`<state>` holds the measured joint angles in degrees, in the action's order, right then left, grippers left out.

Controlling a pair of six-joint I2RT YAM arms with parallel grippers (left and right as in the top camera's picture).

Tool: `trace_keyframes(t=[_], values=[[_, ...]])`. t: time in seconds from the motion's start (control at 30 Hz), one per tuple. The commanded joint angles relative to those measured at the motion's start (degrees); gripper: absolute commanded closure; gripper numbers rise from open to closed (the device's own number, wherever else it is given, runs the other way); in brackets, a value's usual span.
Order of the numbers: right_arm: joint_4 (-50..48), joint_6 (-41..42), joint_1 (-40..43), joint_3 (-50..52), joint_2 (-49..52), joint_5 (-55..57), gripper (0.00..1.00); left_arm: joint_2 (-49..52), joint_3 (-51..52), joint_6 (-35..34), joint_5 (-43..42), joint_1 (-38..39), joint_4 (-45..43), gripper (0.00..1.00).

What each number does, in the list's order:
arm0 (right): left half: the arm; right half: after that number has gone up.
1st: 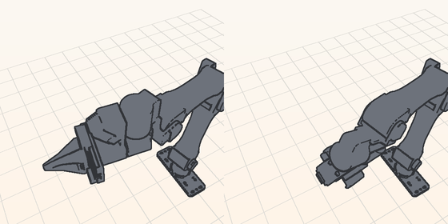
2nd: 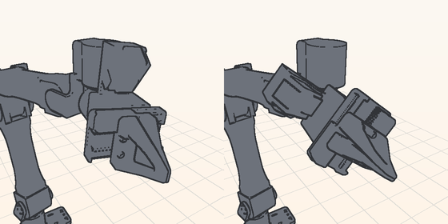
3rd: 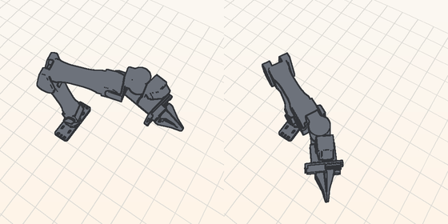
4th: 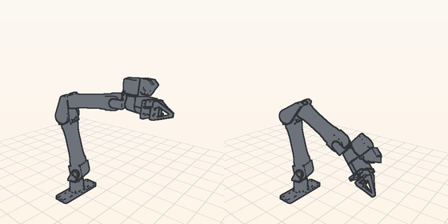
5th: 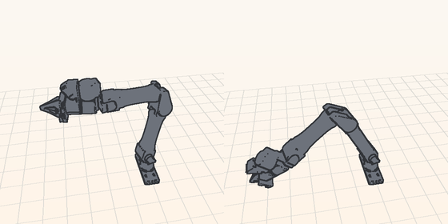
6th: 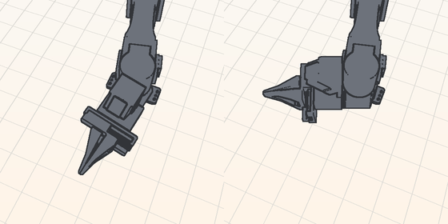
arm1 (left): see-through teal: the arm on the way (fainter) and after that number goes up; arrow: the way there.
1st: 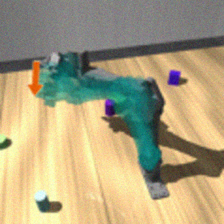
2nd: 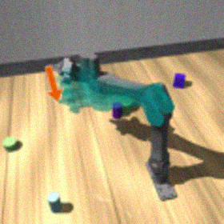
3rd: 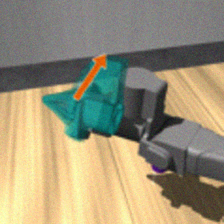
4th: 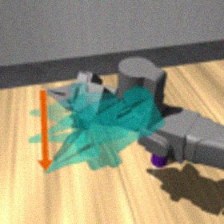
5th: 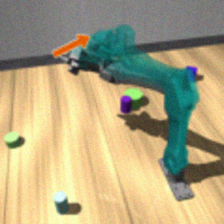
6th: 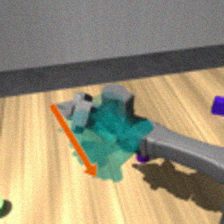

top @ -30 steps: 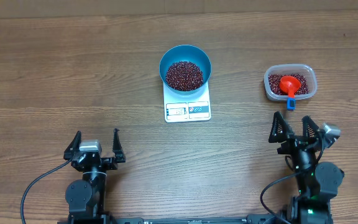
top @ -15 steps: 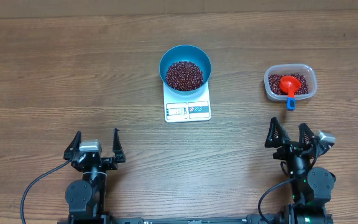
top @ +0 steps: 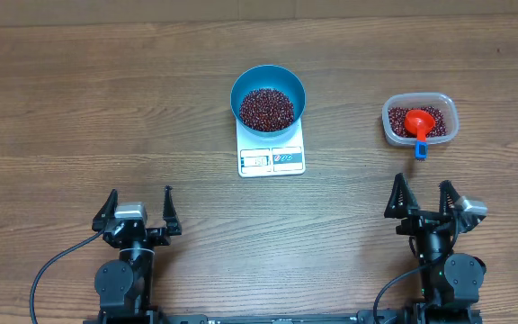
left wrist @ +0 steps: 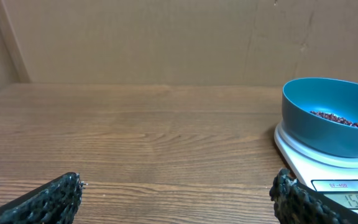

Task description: Scoop item into bowl and weigh 150g on scale

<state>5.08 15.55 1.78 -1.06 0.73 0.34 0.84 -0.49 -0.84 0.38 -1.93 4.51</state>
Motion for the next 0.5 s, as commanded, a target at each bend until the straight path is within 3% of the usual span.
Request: trace_keyframes(t=[0.0,0.47], values=[[-0.3,-3.8,-1.4,0.6,-0.6,0.7,0.0,-0.6,0.2,1.3,-0.9,-0.3,0.0,0.0],[-0.3,-10.8,-3.3,0.6,-0.6,1.1,0.0,-0.6,0.2,1.3,-0.9,-0.3,0.0,0.01]])
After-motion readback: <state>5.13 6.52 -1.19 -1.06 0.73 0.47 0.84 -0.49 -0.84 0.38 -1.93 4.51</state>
